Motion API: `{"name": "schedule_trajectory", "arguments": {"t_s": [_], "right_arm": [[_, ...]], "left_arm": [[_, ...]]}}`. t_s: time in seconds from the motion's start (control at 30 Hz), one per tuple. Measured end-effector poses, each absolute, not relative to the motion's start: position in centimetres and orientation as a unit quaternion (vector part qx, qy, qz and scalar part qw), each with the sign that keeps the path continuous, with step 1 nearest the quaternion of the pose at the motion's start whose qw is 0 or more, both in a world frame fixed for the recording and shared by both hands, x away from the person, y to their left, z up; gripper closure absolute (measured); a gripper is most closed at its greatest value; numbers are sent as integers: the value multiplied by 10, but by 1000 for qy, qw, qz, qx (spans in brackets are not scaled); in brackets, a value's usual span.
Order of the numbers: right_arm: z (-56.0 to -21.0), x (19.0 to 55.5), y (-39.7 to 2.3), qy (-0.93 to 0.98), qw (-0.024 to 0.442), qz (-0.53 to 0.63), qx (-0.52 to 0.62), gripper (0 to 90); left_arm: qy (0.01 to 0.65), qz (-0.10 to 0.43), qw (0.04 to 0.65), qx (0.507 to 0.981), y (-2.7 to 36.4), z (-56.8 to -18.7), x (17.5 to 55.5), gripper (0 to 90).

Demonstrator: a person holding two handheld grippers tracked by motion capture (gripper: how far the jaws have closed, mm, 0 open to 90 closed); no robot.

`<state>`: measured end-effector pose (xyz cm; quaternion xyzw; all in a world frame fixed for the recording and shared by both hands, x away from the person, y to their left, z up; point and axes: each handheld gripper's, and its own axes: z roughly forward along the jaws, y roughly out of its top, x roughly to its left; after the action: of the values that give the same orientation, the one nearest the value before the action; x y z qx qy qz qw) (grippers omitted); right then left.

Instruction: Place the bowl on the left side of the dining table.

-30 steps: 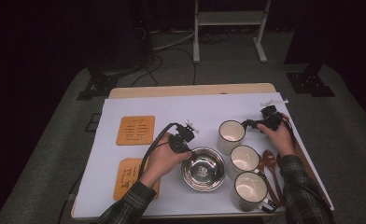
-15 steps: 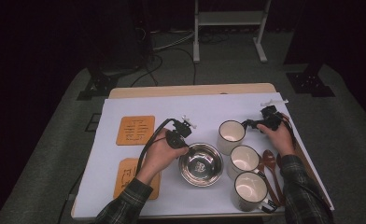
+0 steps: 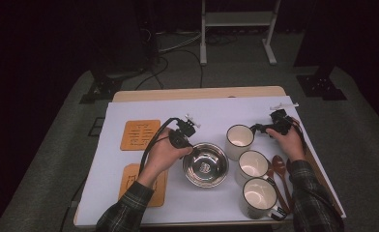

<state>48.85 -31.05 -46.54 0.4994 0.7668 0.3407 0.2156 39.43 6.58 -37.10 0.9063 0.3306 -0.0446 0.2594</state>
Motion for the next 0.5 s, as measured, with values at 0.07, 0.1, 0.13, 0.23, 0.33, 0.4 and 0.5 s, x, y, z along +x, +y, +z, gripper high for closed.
{"name": "schedule_trajectory", "arguments": {"t_s": [0.07,0.1,0.13,0.23,0.33,0.4,0.5], "right_arm": [[-465,489,-311,767,216,341,499,161],[-465,489,-311,767,216,341,499,161],[-465,489,-311,767,216,341,499,161],[-465,488,-311,767,217,341,498,161],[-465,488,-311,767,216,341,499,161],[-466,488,-311,767,217,341,498,161],[-466,488,-311,767,216,341,499,161]], "left_arm": [[332,-44,260,906,67,-370,396,876],[332,-43,261,905,68,-370,398,876],[331,-42,261,906,68,-369,399,876],[334,-41,261,905,70,-368,403,876],[336,-38,260,904,72,-368,406,876],[339,-31,260,904,73,-367,408,876],[343,-27,261,902,76,-365,413,876]]}}
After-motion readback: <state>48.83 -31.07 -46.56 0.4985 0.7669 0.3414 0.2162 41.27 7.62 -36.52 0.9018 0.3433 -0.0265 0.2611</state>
